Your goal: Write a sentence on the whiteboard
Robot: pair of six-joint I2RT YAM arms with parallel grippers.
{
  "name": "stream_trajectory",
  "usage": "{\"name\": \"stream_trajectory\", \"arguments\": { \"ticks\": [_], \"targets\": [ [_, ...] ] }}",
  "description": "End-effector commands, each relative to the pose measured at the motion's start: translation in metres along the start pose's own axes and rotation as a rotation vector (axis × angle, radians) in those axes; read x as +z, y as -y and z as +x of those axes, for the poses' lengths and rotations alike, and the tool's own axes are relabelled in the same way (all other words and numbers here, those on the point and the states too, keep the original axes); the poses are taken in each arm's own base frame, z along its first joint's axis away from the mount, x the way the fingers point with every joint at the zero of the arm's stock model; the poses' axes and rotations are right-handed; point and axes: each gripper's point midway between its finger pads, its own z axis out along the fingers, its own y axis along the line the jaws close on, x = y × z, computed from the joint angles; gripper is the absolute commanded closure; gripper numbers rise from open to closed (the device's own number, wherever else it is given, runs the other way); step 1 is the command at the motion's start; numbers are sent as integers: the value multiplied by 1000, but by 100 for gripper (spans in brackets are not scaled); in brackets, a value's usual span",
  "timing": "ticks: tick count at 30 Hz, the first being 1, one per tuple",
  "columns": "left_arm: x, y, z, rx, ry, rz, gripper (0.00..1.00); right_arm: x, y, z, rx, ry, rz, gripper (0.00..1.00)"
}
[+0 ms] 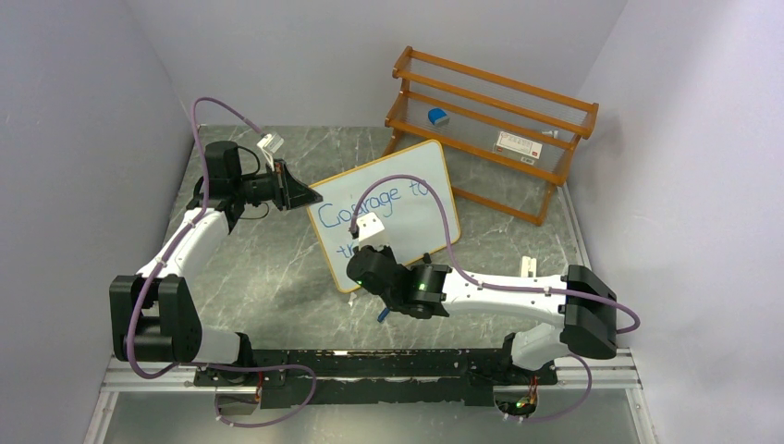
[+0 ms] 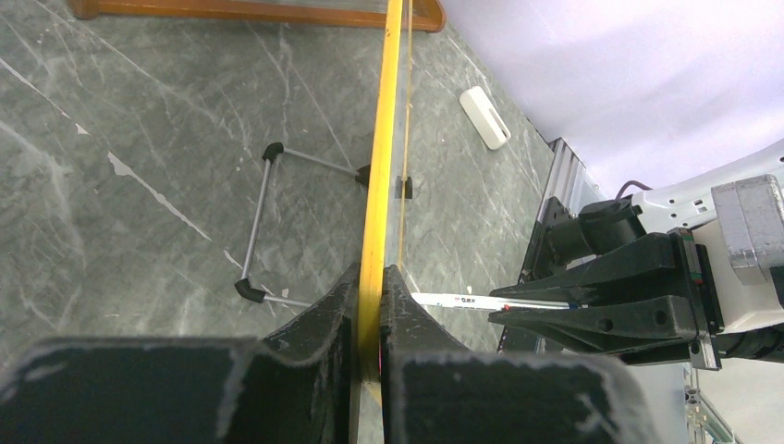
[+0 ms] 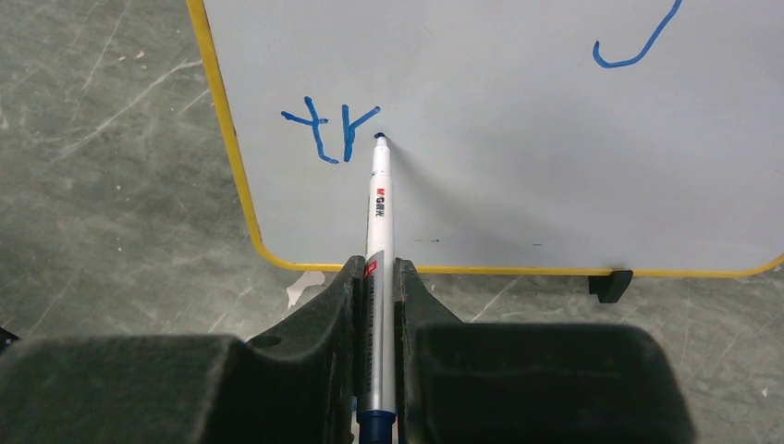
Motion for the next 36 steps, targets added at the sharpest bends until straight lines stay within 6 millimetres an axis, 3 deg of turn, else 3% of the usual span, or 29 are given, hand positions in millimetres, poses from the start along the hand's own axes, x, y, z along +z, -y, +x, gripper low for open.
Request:
{"name": "stream_trajectory", "arguments": {
  "ticks": [1,23,36],
  "targets": [
    [8,-12,20,-27,-53,-54,95,4,10,-3,19,12,43,100],
    [9,-13,21,-29,-54,-56,95,1,17,20,8,-53,50,100],
    [9,-13,21,-30,-54,-57,95,-8,24,-2,40,18,61,100]
  ]
}}
